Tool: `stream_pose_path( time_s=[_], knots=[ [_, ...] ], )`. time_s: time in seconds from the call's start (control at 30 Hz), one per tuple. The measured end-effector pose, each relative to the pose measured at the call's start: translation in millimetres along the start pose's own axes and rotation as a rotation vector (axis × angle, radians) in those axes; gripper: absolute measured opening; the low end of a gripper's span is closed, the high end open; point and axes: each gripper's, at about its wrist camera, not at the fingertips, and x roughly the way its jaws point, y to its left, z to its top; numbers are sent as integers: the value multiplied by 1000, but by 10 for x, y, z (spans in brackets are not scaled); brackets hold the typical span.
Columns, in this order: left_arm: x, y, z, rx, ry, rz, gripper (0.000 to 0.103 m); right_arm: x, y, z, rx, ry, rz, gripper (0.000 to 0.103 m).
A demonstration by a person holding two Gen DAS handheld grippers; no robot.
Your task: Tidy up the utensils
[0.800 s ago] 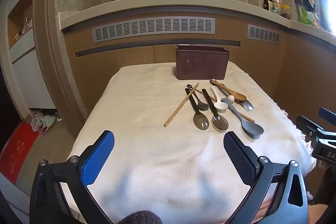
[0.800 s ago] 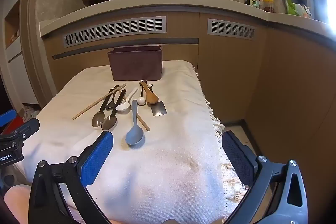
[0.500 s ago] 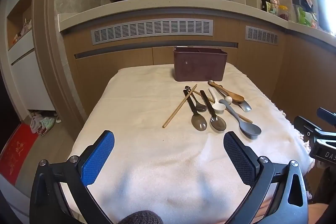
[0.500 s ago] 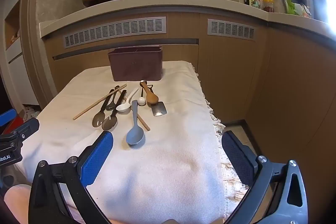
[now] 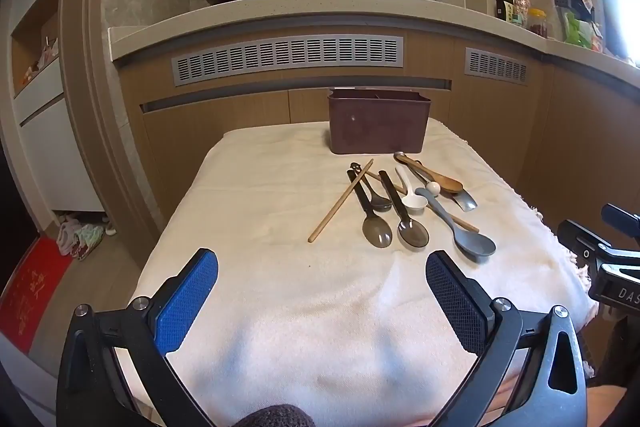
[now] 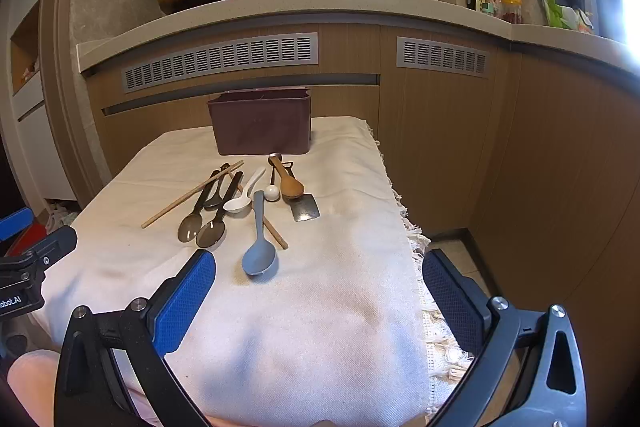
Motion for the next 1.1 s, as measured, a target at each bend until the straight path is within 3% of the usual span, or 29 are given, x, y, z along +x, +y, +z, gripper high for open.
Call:
stream_pose_path(
  time_s=[1.1],
  knots=[
    [61,-18,-48,5,15,-2,103,16,9,-19,2,-1,15,103]
  ],
)
